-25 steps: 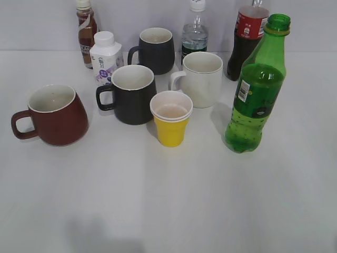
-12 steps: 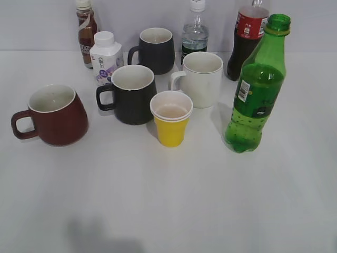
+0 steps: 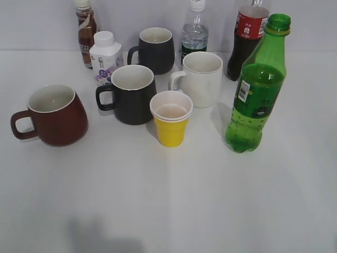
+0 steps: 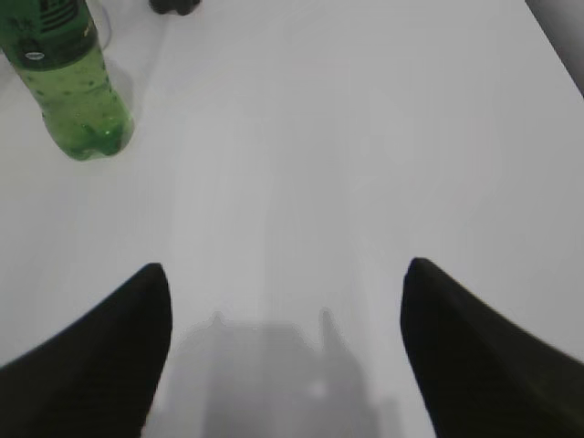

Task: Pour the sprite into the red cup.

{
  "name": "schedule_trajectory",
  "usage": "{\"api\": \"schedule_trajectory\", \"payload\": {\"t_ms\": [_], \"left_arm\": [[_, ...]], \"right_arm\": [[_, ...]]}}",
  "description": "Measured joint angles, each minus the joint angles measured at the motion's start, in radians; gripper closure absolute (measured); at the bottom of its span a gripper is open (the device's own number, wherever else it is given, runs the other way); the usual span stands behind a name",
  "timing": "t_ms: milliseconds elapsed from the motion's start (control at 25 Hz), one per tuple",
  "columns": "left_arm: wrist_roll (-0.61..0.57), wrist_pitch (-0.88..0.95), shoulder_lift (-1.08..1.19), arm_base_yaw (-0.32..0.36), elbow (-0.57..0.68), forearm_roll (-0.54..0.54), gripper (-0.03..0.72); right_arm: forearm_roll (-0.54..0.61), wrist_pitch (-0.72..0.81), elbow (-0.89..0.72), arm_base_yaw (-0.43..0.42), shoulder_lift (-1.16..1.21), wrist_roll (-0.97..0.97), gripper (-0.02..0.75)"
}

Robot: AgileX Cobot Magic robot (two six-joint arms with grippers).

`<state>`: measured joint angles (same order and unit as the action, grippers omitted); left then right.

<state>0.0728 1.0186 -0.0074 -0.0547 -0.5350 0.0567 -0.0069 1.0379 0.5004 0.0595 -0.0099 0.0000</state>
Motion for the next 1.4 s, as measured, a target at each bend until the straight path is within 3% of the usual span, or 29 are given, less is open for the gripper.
{"api": "schedule_trajectory", "payload": {"t_ms": [240,440,680,880,1040,1200,1400], "left_arm": [[0.000,-0.252,0.012,-0.012,0.005,0.003,0.463],[0.000,-0.460,0.130,-0.013,0.122,-0.009,0.463],[0.000,-0.925,0.382,-0.013,0.262,-0.094,0.459],[0.000,-1.276,0.649,-0.013,0.270,-0.134,0.450],[0.000,-1.484,0.900,-0.013,0.270,-0.125,0.442],[0.000,-1.526,0.975,-0.014,0.272,-0.122,0.442],[0.000,-1.399,0.961,-0.067,0.277,-0.107,0.440]], "right_arm": [[0.103,-0.179,0.028,0.000,0.017,0.000,0.152],[0.121,-0.364,-0.023,0.000,0.125,0.000,0.152],[0.125,-0.587,-0.071,0.000,0.341,0.000,0.152],[0.132,-0.741,-0.072,0.041,0.529,0.000,0.152],[0.073,-0.856,-0.072,0.100,0.660,0.000,0.152],[0.020,-0.912,-0.072,0.155,0.774,0.000,0.152],[0.018,-0.929,-0.072,0.185,0.851,0.000,0.152]]}}
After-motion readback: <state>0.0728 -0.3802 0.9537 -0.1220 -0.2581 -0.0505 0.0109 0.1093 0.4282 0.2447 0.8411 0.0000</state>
